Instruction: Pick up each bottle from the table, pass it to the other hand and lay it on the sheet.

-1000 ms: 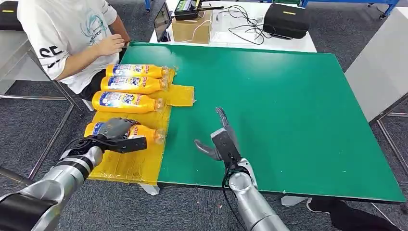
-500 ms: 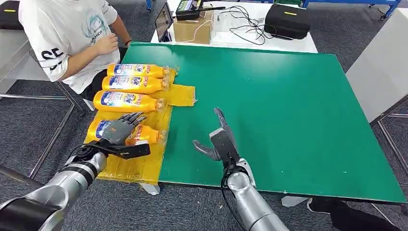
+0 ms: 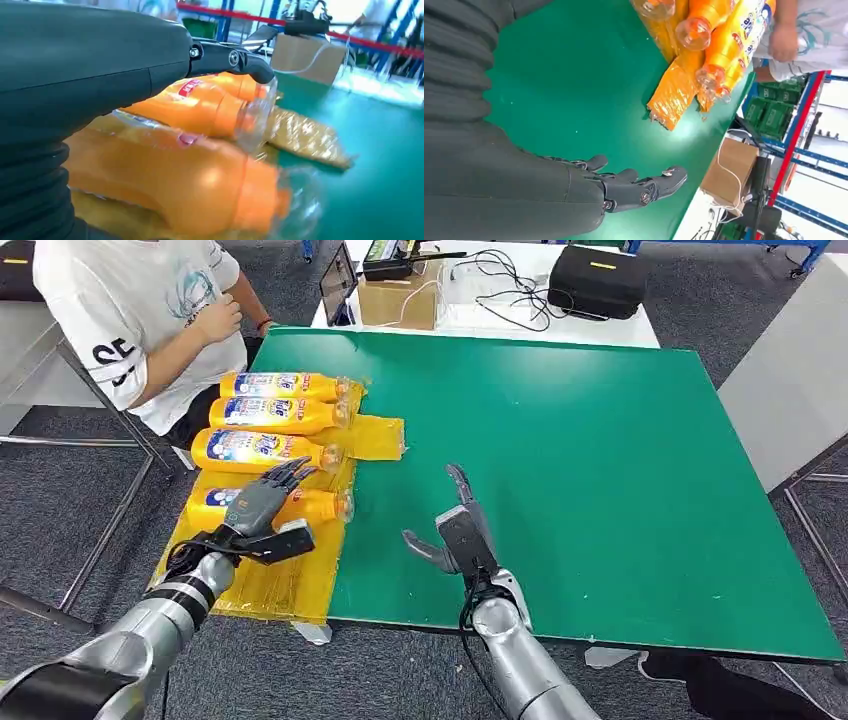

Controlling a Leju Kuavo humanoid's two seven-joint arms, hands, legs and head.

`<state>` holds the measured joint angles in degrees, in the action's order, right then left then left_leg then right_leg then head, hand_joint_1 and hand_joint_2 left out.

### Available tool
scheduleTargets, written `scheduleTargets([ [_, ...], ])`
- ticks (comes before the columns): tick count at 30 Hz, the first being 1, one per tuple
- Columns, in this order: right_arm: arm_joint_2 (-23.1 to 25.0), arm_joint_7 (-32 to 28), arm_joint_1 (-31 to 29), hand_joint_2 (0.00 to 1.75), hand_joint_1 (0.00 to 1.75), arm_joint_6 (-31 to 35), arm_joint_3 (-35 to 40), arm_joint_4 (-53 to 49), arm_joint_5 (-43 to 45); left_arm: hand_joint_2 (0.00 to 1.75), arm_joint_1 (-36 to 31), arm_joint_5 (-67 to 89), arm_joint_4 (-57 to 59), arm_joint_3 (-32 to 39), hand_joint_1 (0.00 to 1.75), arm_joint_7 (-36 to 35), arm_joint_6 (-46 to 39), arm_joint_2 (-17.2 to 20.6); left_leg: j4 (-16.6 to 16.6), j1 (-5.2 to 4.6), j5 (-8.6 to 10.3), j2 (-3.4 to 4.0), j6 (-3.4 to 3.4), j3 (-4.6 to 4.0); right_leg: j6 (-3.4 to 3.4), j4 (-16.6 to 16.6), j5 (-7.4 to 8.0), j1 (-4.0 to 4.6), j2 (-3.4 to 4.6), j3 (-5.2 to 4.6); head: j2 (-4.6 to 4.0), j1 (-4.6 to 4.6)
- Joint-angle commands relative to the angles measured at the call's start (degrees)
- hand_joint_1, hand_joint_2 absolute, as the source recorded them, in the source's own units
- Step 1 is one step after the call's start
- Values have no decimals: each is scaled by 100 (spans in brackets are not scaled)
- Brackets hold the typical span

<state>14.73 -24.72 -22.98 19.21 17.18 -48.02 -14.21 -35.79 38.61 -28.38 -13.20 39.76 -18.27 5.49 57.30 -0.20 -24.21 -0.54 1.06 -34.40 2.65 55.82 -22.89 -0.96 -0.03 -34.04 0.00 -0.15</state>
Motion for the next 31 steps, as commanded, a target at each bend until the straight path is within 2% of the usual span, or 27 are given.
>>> scheduleTargets([
  [1,-139,-64,26,175,0,172,92,-380,-66,0,758,-2500,-2626,567,0,24,1516,-122,4,6,-4,-3,-4,-5,-6,1,-4,7,-5,0,0,0],
  [2,-129,-52,37,175,0,160,88,-429,-53,175,724,-2524,-2580,678,0,24,1568,-212,12,11,-11,-2,-7,-2,-10,5,-10,11,-5,5,0,2],
  [3,-124,-13,51,175,0,209,90,-471,-80,175,705,-2615,-2550,852,0,24,1696,-348,7,8,-5,-7,-5,-12,-7,2,-5,8,-9,-3,0,2],
  [4,-100,5,96,175,0,229,55,-562,-52,175,706,-2792,-2577,1198,0,-46,1885,-638,12,11,-11,-6,-6,-7,-10,5,-10,11,-8,4,0,0],
  [5,-86,32,122,175,0,213,65,-611,-45,175,714,-2787,-2604,1233,0,-304,2109,-808,8,8,-6,-12,-4,-11,-7,2,-8,8,-14,-2,0,2],
  [8,-63,42,135,175,0,204,75,-629,-35,175,759,-2816,-2623,1220,0,-311,2111,-947,2,1,-3,-10,-4,-10,-6,-2,-5,3,-11,-3,0,0],
  [11,-16,40,101,175,0,162,97,-602,-25,175,792,-3269,-2552,1306,0,-516,2651,-1122,1,0,-3,-8,-4,-11,-6,-3,-4,2,-8,-3,0,0],
  [18,281,45,-314,175,0,288,296,-365,171,175,696,-3634,-2126,1017,0,-1033,2284,-1774,12,4,-10,-12,-7,-10,-10,4,-11,7,-13,2,0,0],
  [31,450,-90,-239,175,0,628,420,-409,518,175,435,-3728,-1695,442,0,-1361,1247,-2116,8,5,-7,-14,-7,-10,-9,0,-8,8,-15,2,0,0],
])
